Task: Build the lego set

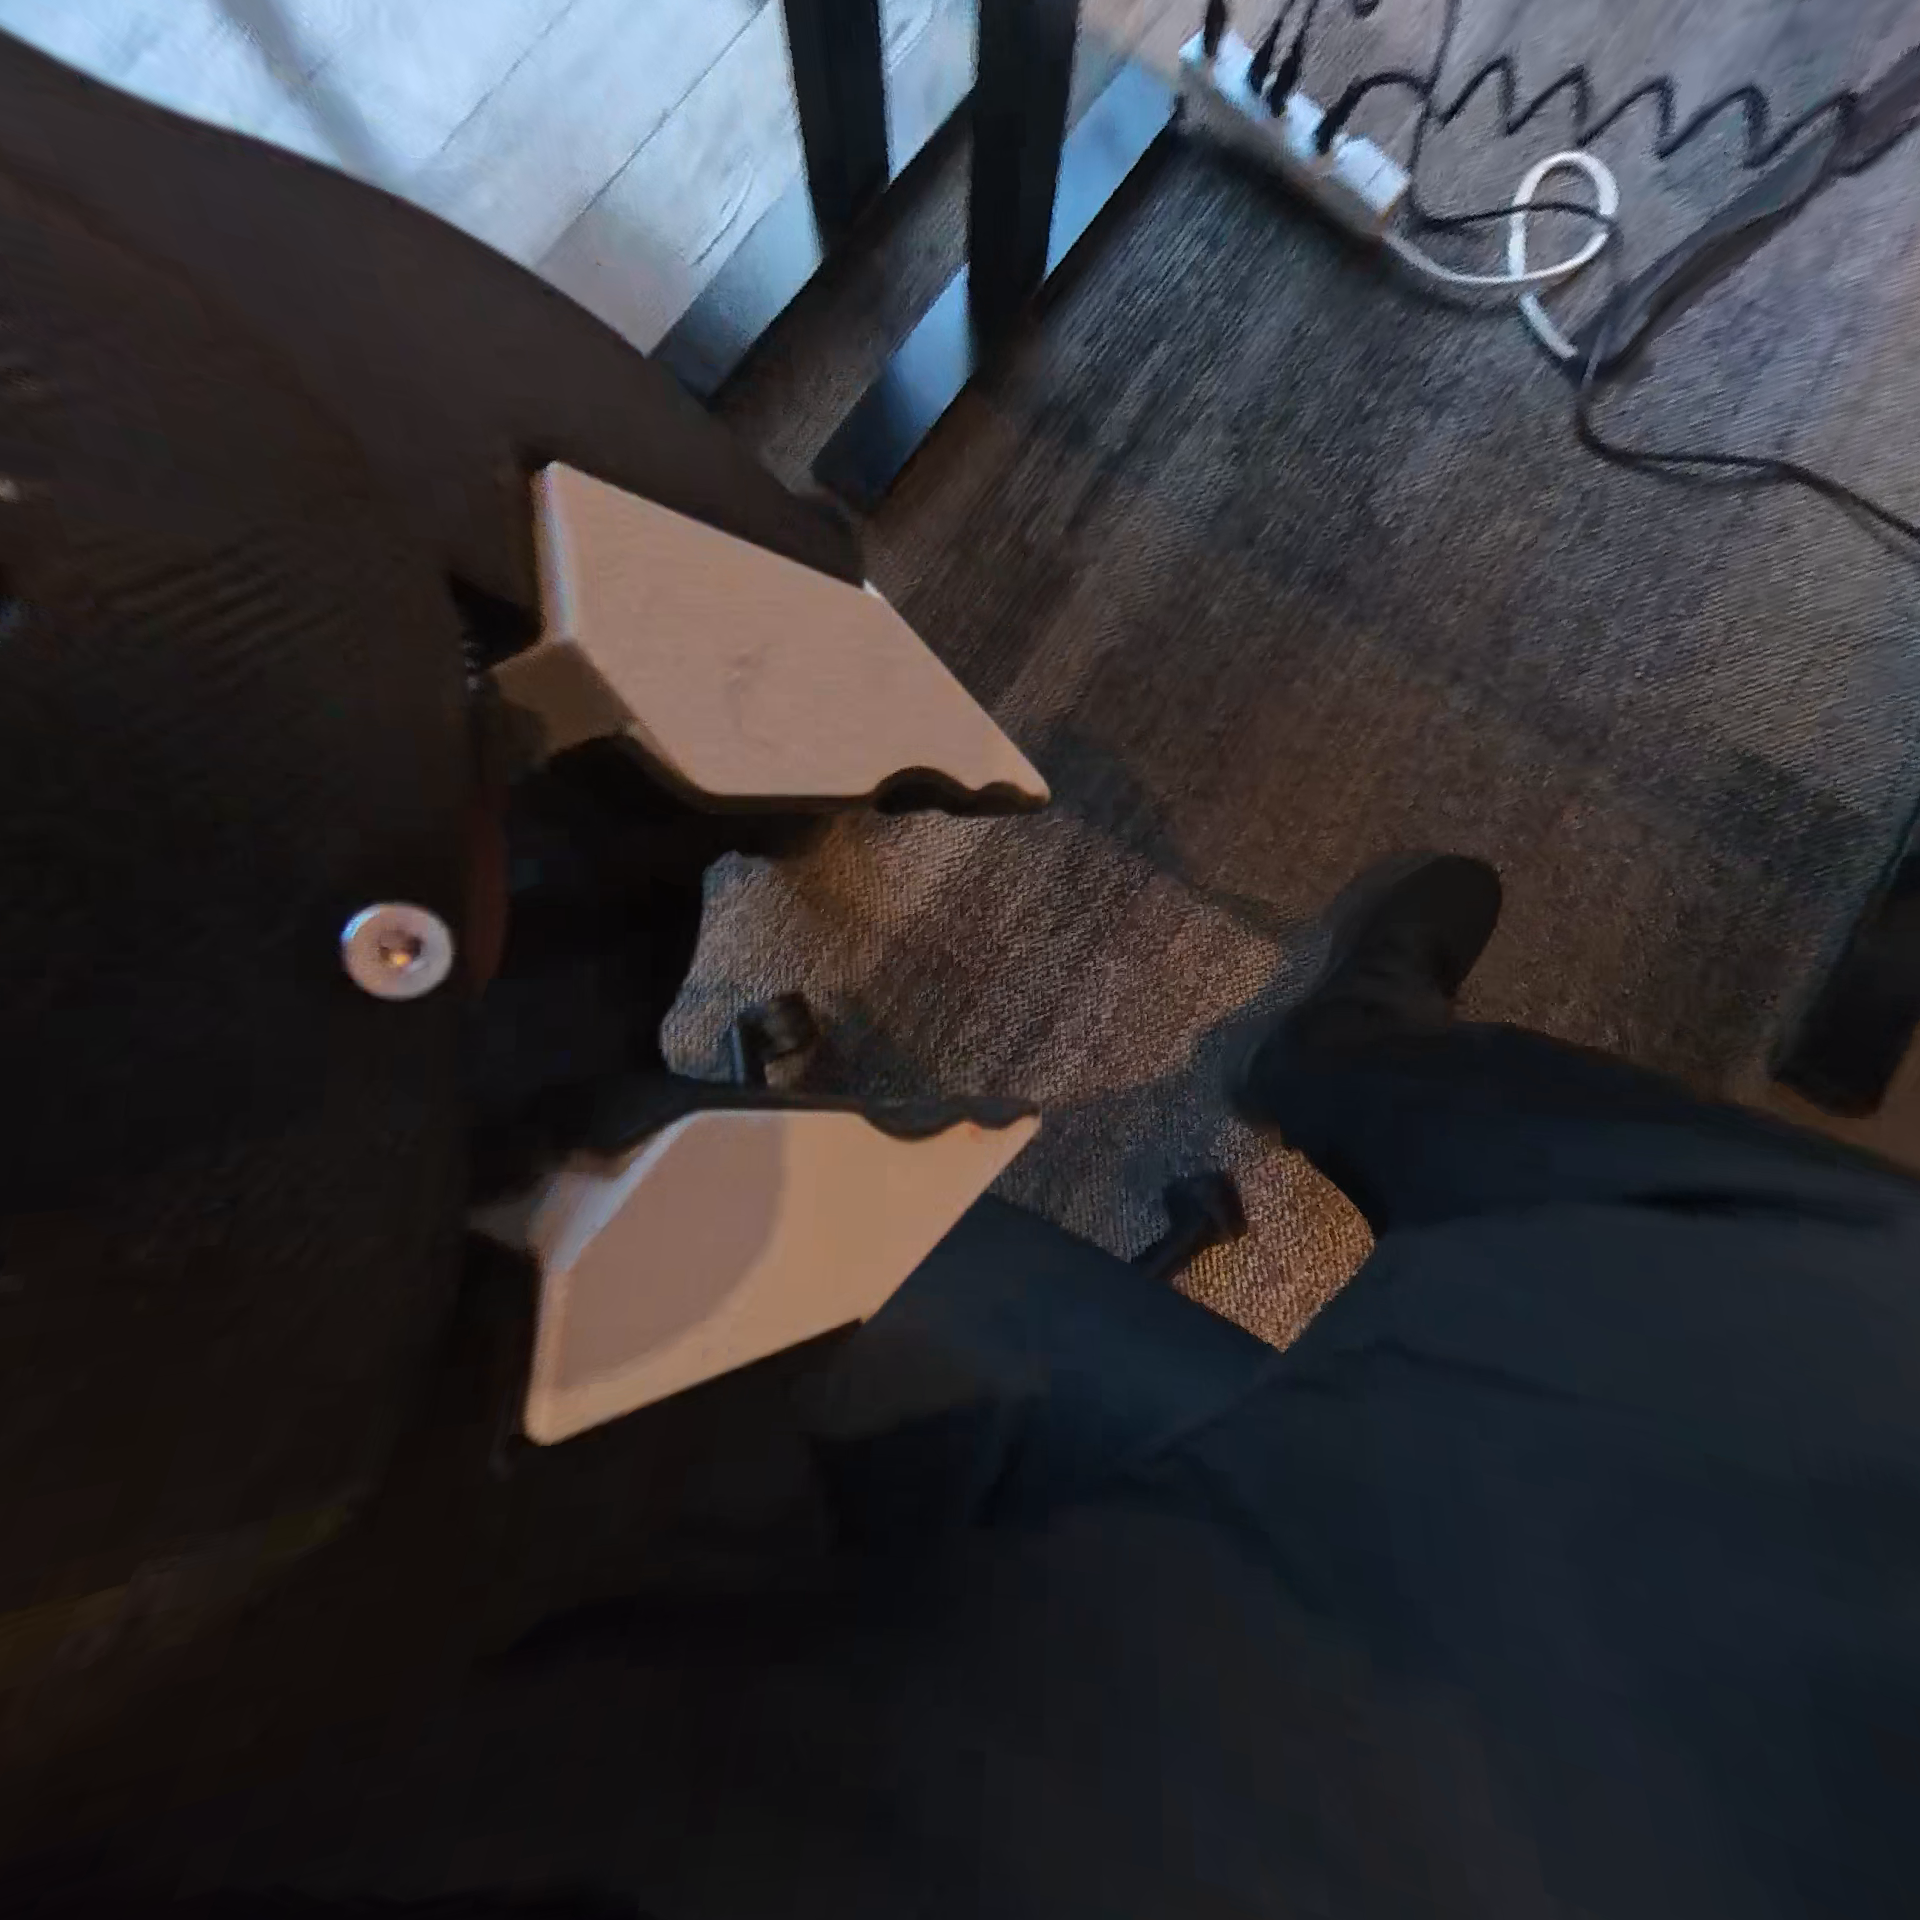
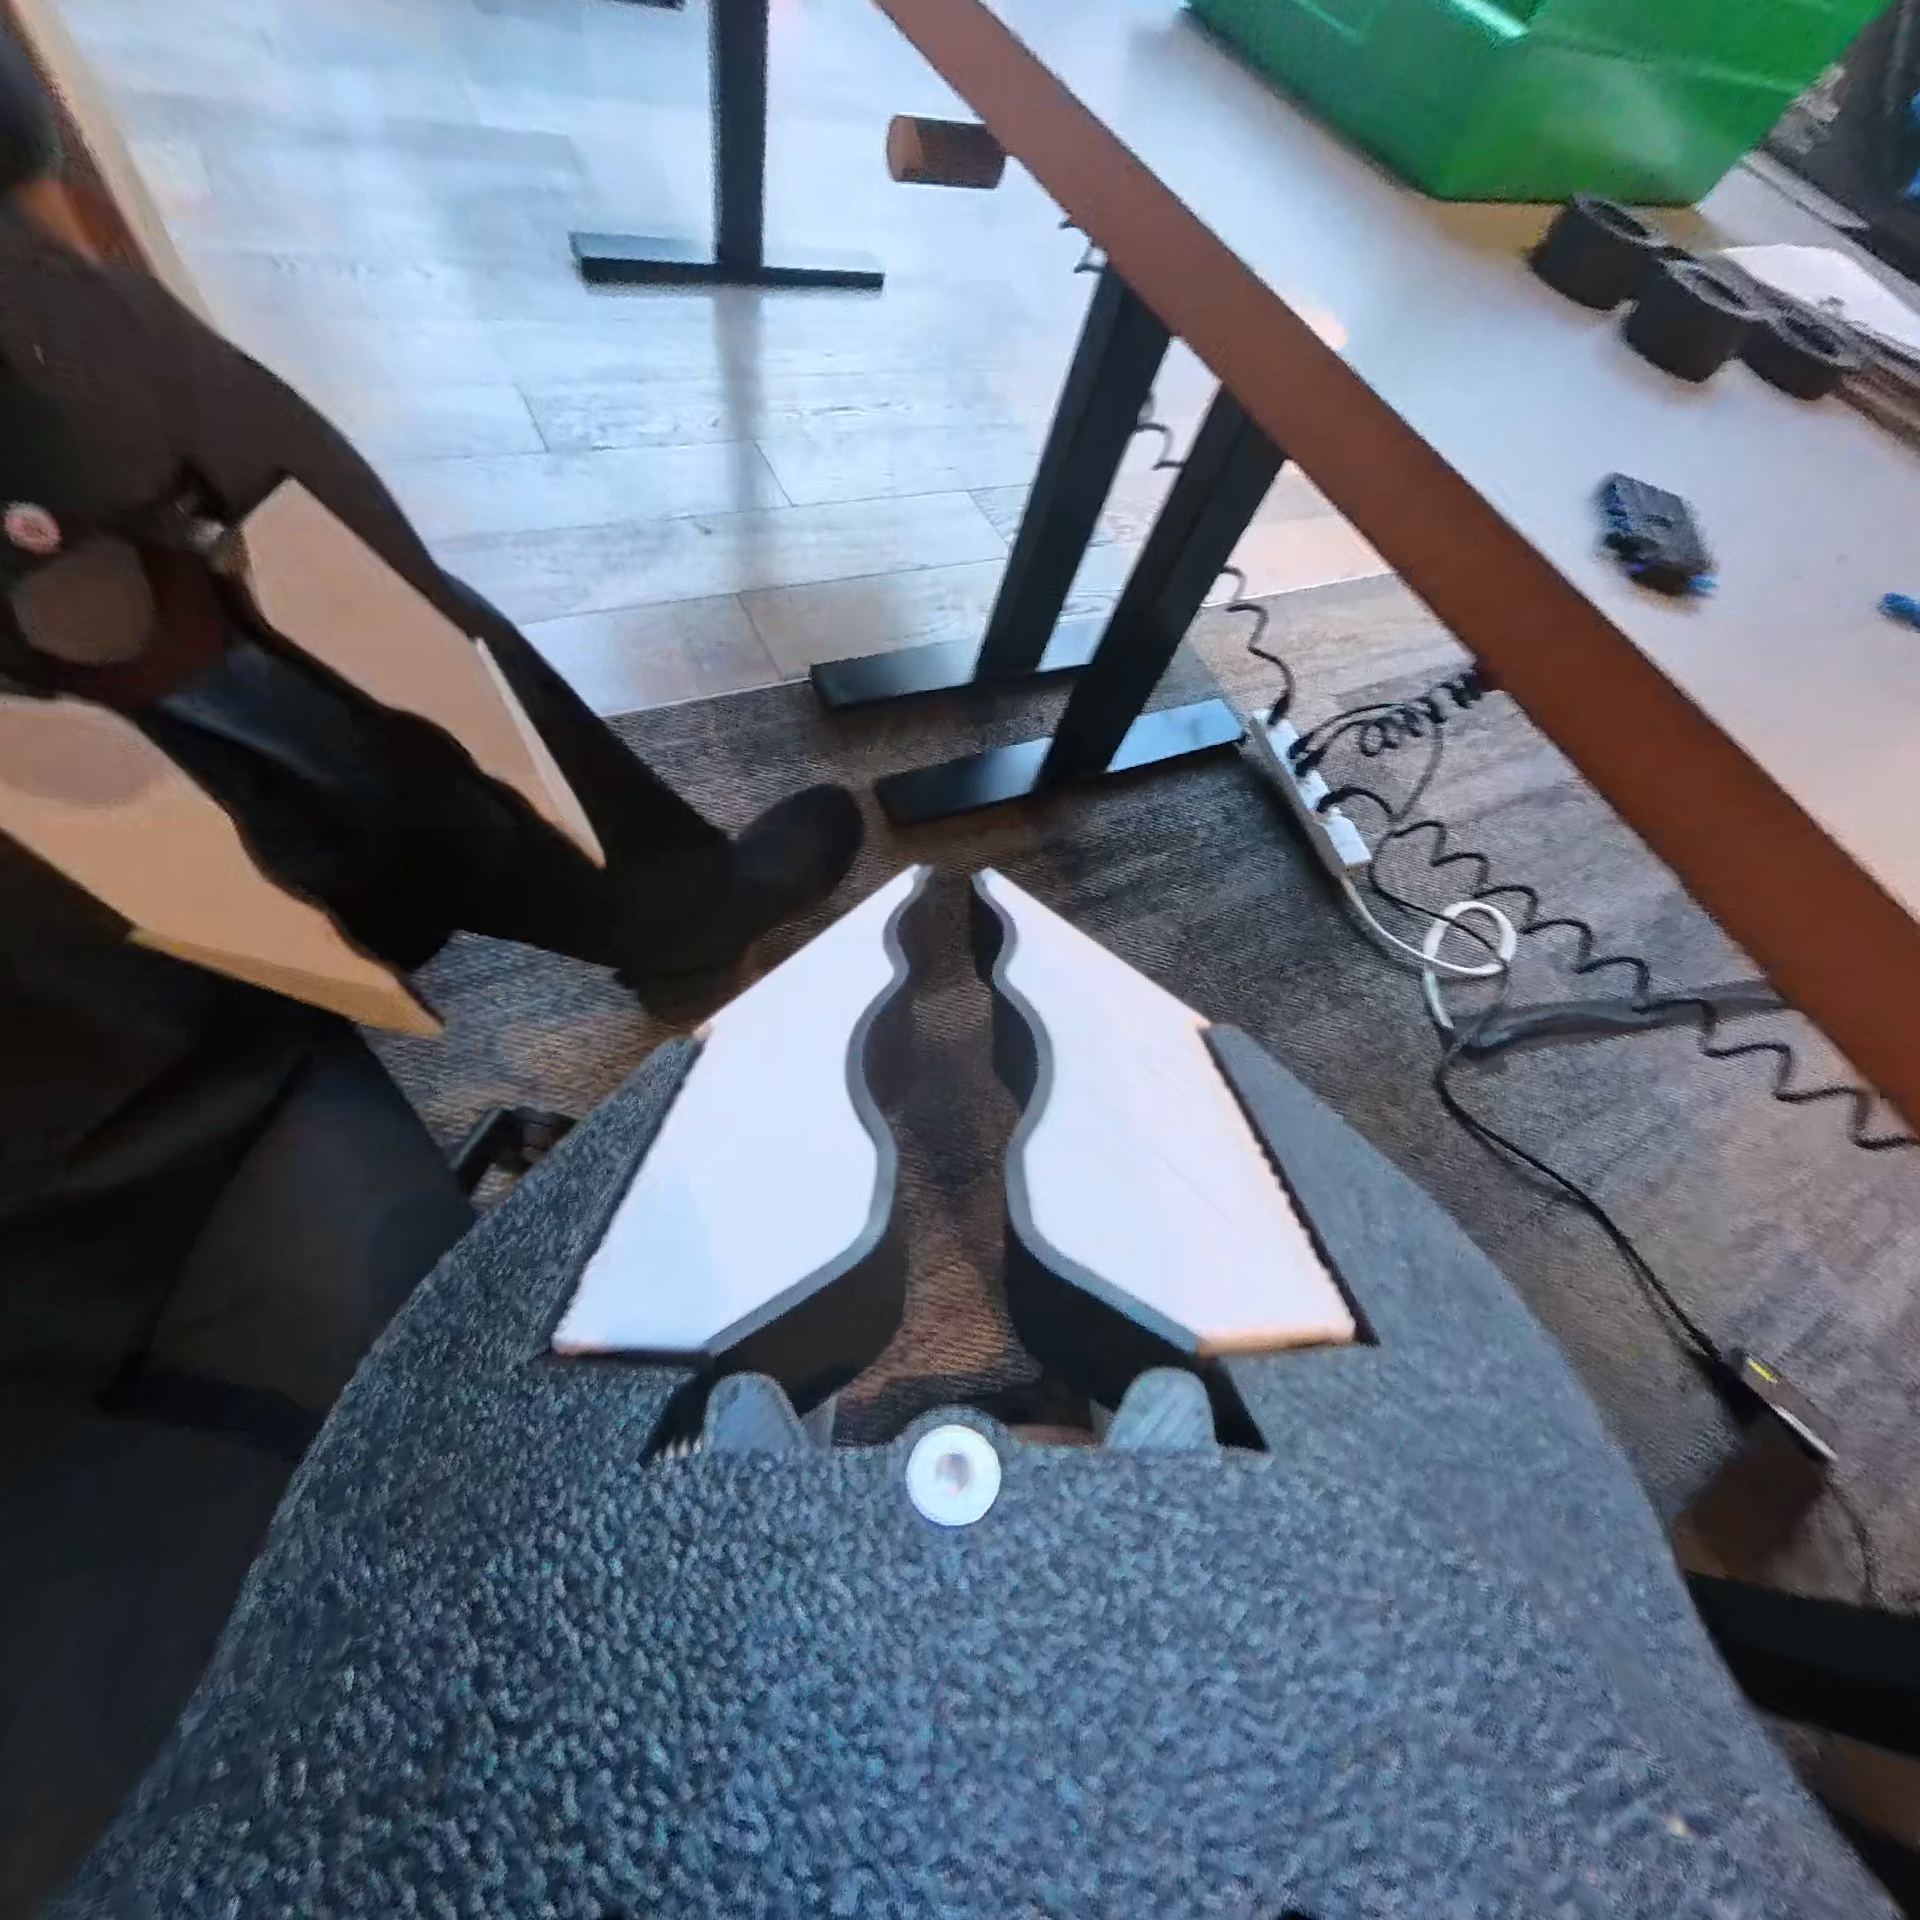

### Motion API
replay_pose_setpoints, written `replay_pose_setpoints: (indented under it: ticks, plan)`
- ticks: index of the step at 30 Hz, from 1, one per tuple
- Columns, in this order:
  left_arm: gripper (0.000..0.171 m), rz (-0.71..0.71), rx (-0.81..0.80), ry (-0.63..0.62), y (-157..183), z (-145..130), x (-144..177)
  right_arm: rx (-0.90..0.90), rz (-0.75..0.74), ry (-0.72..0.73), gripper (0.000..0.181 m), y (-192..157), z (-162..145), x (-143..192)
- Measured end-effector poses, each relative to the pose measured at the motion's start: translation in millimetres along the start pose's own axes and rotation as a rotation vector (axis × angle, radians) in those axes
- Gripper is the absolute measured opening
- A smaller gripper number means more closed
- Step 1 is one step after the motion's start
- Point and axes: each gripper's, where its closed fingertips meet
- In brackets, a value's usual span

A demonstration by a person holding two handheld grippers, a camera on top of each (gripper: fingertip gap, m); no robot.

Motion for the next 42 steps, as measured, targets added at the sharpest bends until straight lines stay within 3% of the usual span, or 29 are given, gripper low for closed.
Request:
replay_pose_setpoints:
  ticks: [6, 11, 15, 20, 23, 27, 30, 36, 42]
  plan:
    - [0.051, 0.019, 0.241, 0.057, -43.1, -30.9, 22.0, -0.065, 0.25, 0.091, 0.012, -38.3, 17.4, -47.1]
    - [0.048, -0.005, 0.386, -0.041, -75.5, -63.6, 8.6, -0.033, 0.316, 0.109, 0.016, -33.3, 10.3, -78.1]
    - [0.047, -0.05, 0.384, -0.027, -90.7, -40.4, -3.7, -0.182, 0.356, 0.144, 0.016, -7.2, 14.8, -92.8]
    - [0.044, -0.03, 0.184, -0.02, -112.0, -3.2, -16.0, -0.34, 0.391, 0.296, 0.016, 34.5, 61.7, -95.6]
    - [0.04, -0.025, 0.106, 0.045, -131.5, 33.4, -25.8, -0.242, 0.343, 0.352, 0.016, 55.6, 82.6, -101.3]
    - [0.037, 0.048, -0.041, 0.004, -161.1, 41.9, -51.6, -0.055, 0.238, 0.345, 0.016, 72.2, 84.6, -109.2]
    - [0.037, 0.074, -0.084, -0.05, -165.1, 33.2, -68.4, -0.007, 0.222, 0.311, 0.016, 66.3, 75.5, -104.1]
    - [0.036, 0.048, -0.183, -0.095, -132.0, 29.9, -84.5, 0.142, 0.157, 0.305, 0.016, 60.8, 77.1, -60.4]
    - [0.037, -0.079, -0.212, -0.08, -98.0, 32.8, -88.8, 0.143, 0.115, 0.28, 0.018, 114.5, 47.4, -12.9]
Point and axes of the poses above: each gripper's, where its closed fingertips meet, x back along the fingers, z out of its top, y = z × x across the jaws, and after that the axes turned 9 degrees about x, right-handed
